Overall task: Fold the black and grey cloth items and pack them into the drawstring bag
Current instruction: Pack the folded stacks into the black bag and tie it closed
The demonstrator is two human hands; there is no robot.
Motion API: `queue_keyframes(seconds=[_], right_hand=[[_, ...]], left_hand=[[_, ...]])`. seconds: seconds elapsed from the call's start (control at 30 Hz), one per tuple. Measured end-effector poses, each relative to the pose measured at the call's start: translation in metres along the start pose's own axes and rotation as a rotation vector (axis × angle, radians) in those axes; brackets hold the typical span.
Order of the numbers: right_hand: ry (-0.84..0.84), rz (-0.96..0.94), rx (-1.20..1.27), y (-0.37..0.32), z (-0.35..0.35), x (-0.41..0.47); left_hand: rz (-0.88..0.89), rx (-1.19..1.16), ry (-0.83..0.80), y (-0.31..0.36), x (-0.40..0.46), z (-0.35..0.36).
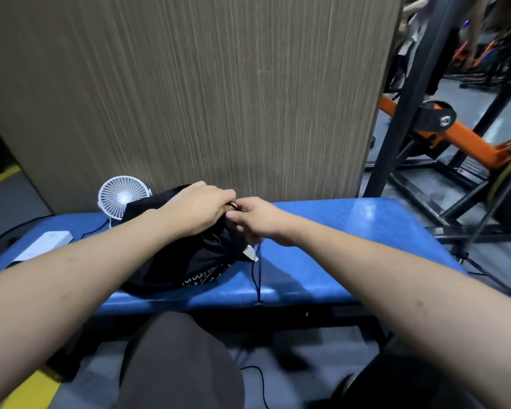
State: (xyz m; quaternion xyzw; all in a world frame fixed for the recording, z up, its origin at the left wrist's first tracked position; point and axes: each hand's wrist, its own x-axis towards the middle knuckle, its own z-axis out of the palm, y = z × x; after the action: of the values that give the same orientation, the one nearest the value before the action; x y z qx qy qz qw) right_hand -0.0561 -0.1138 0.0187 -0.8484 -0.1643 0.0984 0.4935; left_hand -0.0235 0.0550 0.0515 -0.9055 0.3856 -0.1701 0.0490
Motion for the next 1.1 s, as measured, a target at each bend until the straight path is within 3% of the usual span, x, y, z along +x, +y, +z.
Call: queue_keyframes(seconds=[0.1, 0.2, 0.5, 0.63, 0.77, 0.93, 1.1], right_hand=[[0.123, -0.151, -0.640, -0.002, -0.005, -0.001], [0.246, -0.278, -0.956, -0.001, -0.022, -0.008], [0.375, -0.165, -1.114, 0.052, -0.096, -0.033], [0.356, -0.007, -1.042, 0.077, -0.102, -0.039], [0.216, 0.149, -0.922, 0.094, -0.090, -0.028], [0.100, 0.037, -0.180, 0.063, -0.050, -0.023], [-0.013, -0.065, 0.187, 0.024, -0.009, -0.006]], left_hand=[[0.036, 0.030, -0.009, -0.005, -0.008, 0.002], [0.056, 0.044, -0.008, -0.004, -0.013, 0.001], [-0.056, 0.097, -0.117, -0.029, -0.035, -0.009], [-0.048, 0.105, -0.122, -0.022, -0.031, -0.008], [-0.029, 0.138, -0.106, -0.001, -0.013, -0.005], [-0.001, 0.157, -0.084, 0.011, 0.000, -0.004], [0.036, 0.138, -0.038, 0.019, 0.007, -0.005]])
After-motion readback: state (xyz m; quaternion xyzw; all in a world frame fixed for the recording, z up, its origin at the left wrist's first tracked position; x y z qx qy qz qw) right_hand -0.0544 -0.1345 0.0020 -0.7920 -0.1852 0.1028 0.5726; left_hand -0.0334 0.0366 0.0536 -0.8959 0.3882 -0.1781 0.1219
